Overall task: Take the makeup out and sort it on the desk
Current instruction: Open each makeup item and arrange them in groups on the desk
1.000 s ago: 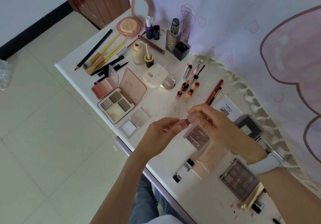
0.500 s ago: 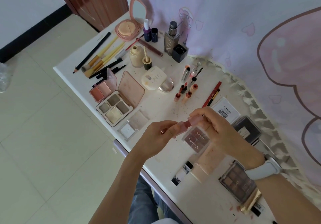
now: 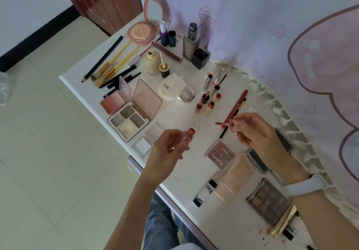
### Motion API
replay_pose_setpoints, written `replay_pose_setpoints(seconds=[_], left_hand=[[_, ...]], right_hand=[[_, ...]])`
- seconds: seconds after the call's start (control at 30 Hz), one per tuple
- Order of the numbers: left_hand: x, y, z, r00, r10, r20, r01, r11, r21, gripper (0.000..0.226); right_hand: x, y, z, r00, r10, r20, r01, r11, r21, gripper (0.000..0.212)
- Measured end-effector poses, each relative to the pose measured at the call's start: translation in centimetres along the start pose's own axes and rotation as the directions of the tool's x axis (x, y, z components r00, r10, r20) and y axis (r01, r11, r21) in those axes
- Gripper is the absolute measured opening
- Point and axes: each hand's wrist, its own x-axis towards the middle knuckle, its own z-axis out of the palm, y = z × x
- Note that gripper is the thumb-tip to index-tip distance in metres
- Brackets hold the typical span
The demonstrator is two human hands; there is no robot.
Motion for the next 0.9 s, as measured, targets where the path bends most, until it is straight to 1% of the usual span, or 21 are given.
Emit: replay_pose_setpoints(seconds=[0.07,0.13,0.2,0.23,0.3,0.33,0.43,0.53,0.63,0.7,0.77,0.9], left_hand=[[0.1,0.3,0.6,0.999,0.024,-0.039,-0.029,0.990,-0.135,0.021],[0.2,0.5,1.0,0.997,0.032,-0.069,-0.045,0.981,-0.190,0.029],[0.2,0.6,1.2,0.995,0.043,-0.090,-0.055,0.989,-0.140,0.029],[0.3,0.6,1.3,0.995,0.049,-0.092,-0.059,0.992,-0.112,0.028],[0.4,0.5,1.4,0.993,0.047,-0.106,-0.057,0.994,-0.098,0.026],[0.4,0.5,1.4,0.991,0.042,-0.127,-0.055,0.994,-0.098,0.023],[0.8,0.5,1.3,0.977,0.048,-0.210,-0.061,0.997,-0.057,0.013],[1.4,0.5,1.3,0.955,0.121,-0.273,-0.100,0.991,0.088,0.010],[2.3,0.4,1.2,0.931,0.214,-0.297,-0.119,0.944,0.308,0.013],[3.1,0.3,1.2,0.925,0.250,-0.287,-0.107,0.895,0.432,0.017],[3.7,0.3,1.3,0.927,0.251,-0.277,-0.091,0.870,0.485,0.022],[4.9,0.4,1.7,0.935,0.235,-0.266,-0.072,0.860,0.506,0.027]], right_hand=[[-0.1,0.1,0.2,0.999,0.043,0.008,-0.043,0.991,0.126,0.018],[-0.1,0.2,0.5,0.997,0.078,0.025,-0.081,0.958,0.276,0.022],[-0.2,0.3,0.6,0.994,0.093,0.052,-0.107,0.901,0.421,0.024],[-0.3,0.3,0.6,0.993,0.092,0.069,-0.114,0.876,0.468,0.021],[-0.5,0.4,0.8,0.992,0.089,0.090,-0.121,0.873,0.473,0.017],[-0.6,0.4,1.0,0.992,0.095,0.079,-0.120,0.898,0.422,0.018],[-0.8,0.9,1.7,0.993,0.113,-0.016,-0.110,0.986,0.126,0.029],[-0.7,1.7,2.6,0.992,0.079,-0.102,-0.090,0.990,-0.110,0.023],[-0.1,2.3,3.6,0.983,-0.079,-0.168,0.007,0.918,-0.395,0.014],[0.6,2.9,4.1,0.966,-0.179,-0.187,0.060,0.858,-0.510,0.013],[1.0,3.3,4.6,0.961,-0.196,-0.197,0.049,0.817,-0.575,0.015],[1.8,3.8,5.9,0.956,-0.227,-0.187,0.039,0.728,-0.684,0.020]])
